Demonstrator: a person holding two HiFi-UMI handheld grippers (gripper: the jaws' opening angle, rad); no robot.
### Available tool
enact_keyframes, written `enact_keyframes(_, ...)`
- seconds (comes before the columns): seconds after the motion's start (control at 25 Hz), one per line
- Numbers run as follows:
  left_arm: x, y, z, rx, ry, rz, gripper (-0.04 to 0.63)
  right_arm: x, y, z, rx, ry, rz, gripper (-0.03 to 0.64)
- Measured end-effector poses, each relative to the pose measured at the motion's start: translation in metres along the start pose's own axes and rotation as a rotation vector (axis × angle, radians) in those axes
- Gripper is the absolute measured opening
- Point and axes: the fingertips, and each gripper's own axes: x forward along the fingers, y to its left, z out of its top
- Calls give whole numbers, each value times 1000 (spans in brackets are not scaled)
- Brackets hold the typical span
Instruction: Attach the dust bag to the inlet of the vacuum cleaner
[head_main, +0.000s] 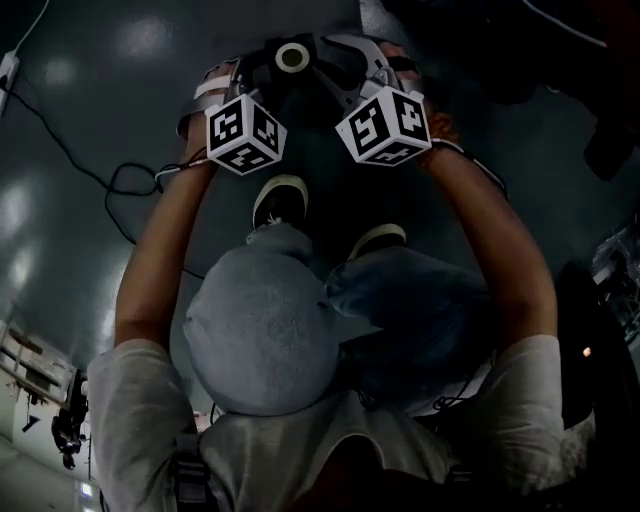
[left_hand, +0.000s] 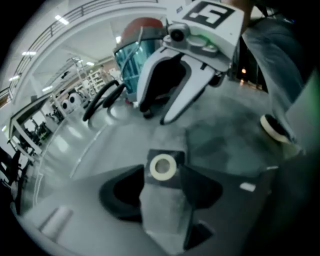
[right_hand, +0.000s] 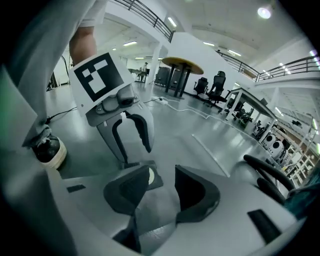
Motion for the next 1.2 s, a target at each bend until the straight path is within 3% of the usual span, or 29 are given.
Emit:
enact_keyframes(0.4,42,-23,-48,127,146,-62,226,58,55,-48,-11,79,134,158)
enact_keyframes(0.68,47,-31,-57,157,219,-95,214,63,78,-57,-59,88,189,166)
enact_keyframes(0.92,49,-35,-55,240,225,-91,110,68,79,-63,-99,112,161,169)
enact_keyframes(1.2,19,-20,-34,206,215,-94,41,63,67,-50,-317,92,47,172)
